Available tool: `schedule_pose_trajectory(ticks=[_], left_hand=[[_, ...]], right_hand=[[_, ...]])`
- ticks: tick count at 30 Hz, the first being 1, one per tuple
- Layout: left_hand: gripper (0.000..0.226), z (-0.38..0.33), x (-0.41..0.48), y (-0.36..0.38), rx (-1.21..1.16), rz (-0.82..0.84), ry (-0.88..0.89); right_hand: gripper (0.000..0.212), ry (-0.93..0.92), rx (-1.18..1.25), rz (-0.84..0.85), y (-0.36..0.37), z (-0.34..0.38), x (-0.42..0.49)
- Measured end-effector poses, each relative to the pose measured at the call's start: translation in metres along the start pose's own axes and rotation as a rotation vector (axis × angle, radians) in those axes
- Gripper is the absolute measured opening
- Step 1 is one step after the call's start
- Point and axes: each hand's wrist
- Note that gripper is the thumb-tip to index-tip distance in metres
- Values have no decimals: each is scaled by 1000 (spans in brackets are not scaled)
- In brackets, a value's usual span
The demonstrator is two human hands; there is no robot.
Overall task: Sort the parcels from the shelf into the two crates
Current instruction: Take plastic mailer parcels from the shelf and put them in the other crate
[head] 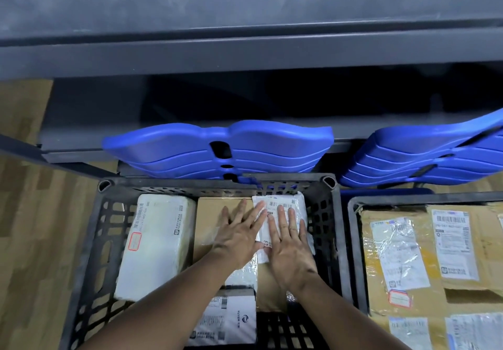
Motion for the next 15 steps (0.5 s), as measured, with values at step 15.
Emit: schedule_pose_trajectory(ticks=[15], left_hand=[[69,21,-116,-36,-93,-319,-239]], right_hand=[[69,1,101,-179,-71,21,-49]])
Point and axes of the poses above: each hand's wrist, its own x-axis towards the middle knuckle, its own y-axis out of the palm, z = x × y, and after that the axes turned 9 degrees about z, right-handed
